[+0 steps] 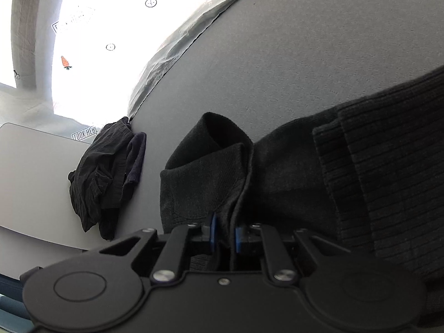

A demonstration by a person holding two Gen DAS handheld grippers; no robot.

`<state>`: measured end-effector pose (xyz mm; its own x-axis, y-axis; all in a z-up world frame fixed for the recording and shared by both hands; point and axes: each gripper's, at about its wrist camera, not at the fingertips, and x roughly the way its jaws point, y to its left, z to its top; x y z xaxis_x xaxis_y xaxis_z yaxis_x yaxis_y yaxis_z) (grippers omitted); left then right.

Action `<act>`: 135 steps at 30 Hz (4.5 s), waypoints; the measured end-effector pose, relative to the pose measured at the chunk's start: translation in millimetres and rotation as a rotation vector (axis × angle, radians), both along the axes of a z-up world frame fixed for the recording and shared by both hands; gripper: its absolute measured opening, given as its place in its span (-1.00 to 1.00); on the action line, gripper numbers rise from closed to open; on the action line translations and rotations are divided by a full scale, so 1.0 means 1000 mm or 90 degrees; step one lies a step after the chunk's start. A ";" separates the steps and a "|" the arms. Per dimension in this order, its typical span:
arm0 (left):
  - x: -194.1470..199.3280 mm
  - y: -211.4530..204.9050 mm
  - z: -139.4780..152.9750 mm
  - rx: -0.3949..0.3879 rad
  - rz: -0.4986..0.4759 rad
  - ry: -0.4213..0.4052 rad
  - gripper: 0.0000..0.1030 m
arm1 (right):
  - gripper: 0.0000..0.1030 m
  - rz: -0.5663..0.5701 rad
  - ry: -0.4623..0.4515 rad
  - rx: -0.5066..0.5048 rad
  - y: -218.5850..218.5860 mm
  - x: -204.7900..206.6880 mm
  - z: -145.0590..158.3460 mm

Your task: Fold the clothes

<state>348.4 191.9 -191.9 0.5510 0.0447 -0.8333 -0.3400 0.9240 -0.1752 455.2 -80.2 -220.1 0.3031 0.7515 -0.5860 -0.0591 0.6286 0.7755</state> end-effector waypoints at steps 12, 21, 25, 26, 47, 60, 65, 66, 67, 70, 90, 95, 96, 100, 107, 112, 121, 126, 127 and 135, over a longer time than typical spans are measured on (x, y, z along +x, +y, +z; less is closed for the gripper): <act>-0.019 -0.025 0.018 0.038 -0.014 -0.005 0.31 | -0.84 0.053 -0.187 -0.115 -0.017 -0.026 0.051; -0.038 -0.063 0.022 0.044 -0.015 -0.009 0.31 | -0.84 -0.004 -0.262 -0.173 -0.081 -0.042 0.080; -0.043 -0.083 0.021 0.045 -0.018 -0.009 0.31 | -0.84 -0.031 -0.265 -0.191 -0.107 -0.049 0.080; -0.044 -0.088 0.021 0.046 -0.018 -0.008 0.31 | -0.84 -0.035 -0.269 -0.197 -0.113 -0.051 0.081; -0.033 -0.161 0.027 0.045 -0.026 -0.044 0.32 | -0.80 -0.109 -0.240 -0.307 -0.218 -0.052 0.052; -0.005 -0.162 0.014 0.008 -0.023 -0.038 0.43 | -0.19 -0.112 -0.167 -0.280 -0.238 -0.029 0.025; -0.002 -0.160 0.007 -0.008 -0.017 -0.026 0.48 | -0.10 -0.117 -0.144 -0.253 -0.243 -0.027 0.018; -0.001 -0.160 0.006 -0.012 -0.017 -0.024 0.50 | -0.08 -0.116 -0.142 -0.250 -0.244 -0.025 0.017; 0.001 -0.159 0.005 -0.017 -0.018 -0.023 0.50 | -0.06 -0.113 -0.141 -0.248 -0.243 -0.024 0.017; 0.007 -0.158 0.002 -0.034 -0.033 -0.022 0.50 | 0.03 -0.104 -0.141 -0.246 -0.241 -0.020 0.017; 0.027 -0.185 -0.001 -0.083 -0.147 -0.034 -0.44 | -0.51 -0.081 -0.168 -0.266 -0.221 -0.018 0.026; 0.012 -0.185 0.020 -0.125 -0.148 -0.092 -0.63 | -0.59 -0.088 -0.212 -0.265 -0.215 -0.034 0.051; 0.008 -0.186 0.027 -0.143 -0.153 -0.111 -0.64 | -0.60 -0.085 -0.225 -0.258 -0.213 -0.038 0.059; -0.007 -0.197 0.054 -0.183 -0.193 -0.173 -0.69 | -0.62 -0.051 -0.297 -0.277 -0.195 -0.063 0.091; -0.031 -0.218 0.081 -0.203 -0.276 -0.216 -0.69 | -0.62 -0.061 -0.319 -0.286 -0.176 -0.098 0.125; -0.044 -0.211 0.089 -0.239 -0.309 -0.224 -0.69 | -0.62 -0.118 -0.307 -0.303 -0.172 -0.121 0.140; -0.062 -0.235 0.091 -0.275 -0.387 -0.226 -0.69 | -0.62 -0.233 -0.273 -0.304 -0.204 -0.173 0.146; -0.077 -0.282 0.089 -0.280 -0.390 -0.222 -0.69 | -0.62 -0.255 -0.297 -0.300 -0.245 -0.197 0.151; -0.080 -0.297 0.089 -0.277 -0.389 -0.224 -0.69 | -0.62 -0.257 -0.304 -0.294 -0.258 -0.200 0.151; -0.098 -0.450 0.089 -0.244 -0.331 -0.247 -0.69 | -0.62 -0.225 -0.357 -0.229 -0.398 -0.213 0.147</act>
